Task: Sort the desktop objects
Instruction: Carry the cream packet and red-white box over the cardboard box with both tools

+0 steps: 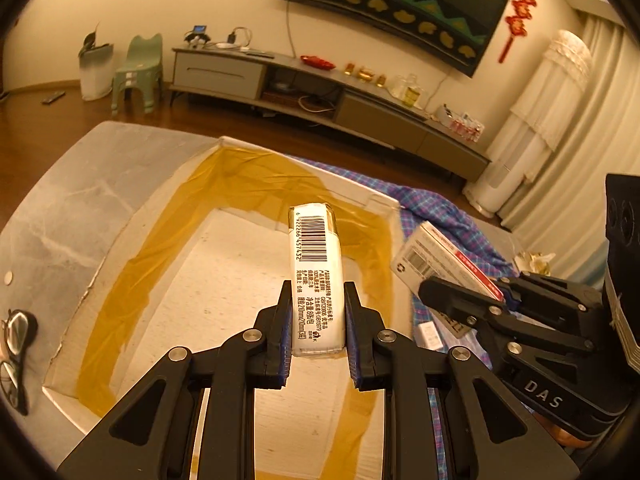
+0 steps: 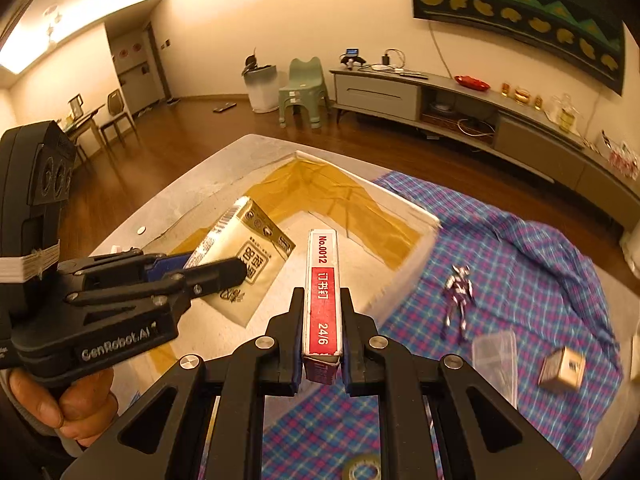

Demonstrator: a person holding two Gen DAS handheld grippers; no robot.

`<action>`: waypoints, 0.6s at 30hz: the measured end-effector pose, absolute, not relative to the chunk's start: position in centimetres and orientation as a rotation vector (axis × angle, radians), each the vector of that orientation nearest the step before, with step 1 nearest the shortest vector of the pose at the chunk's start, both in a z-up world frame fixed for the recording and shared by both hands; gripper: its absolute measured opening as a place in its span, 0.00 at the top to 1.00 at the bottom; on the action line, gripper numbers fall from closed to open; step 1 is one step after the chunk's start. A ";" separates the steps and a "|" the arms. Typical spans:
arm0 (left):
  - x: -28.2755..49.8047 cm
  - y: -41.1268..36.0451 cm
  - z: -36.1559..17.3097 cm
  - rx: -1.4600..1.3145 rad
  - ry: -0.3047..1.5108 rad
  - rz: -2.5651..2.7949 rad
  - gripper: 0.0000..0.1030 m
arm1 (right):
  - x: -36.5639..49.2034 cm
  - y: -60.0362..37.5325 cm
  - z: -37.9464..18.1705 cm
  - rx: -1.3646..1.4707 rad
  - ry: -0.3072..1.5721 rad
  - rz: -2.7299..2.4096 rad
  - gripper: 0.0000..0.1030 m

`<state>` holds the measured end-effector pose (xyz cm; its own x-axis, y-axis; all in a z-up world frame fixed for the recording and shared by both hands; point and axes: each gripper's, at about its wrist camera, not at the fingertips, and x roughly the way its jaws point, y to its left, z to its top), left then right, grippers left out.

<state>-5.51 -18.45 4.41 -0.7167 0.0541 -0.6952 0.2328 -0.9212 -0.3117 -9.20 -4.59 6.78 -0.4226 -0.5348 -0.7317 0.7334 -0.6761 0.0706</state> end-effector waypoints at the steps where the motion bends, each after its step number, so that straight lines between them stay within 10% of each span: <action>1: -5.7 -18.7 4.3 1.145 0.599 -2.751 0.78 | -9.5 -5.3 6.7 0.970 0.347 -2.122 0.85; 18: -8.6 -23.8 1.4 1.271 0.740 -2.518 0.78 | -13.8 -12.4 2.3 1.161 0.523 -2.005 0.85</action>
<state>-8.64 -23.76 1.42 -0.5992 0.0253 -0.8002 0.4117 -0.8475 -0.3351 -13.82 -12.38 2.30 -0.3090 -0.4003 -0.8627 0.7706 -0.6371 0.0196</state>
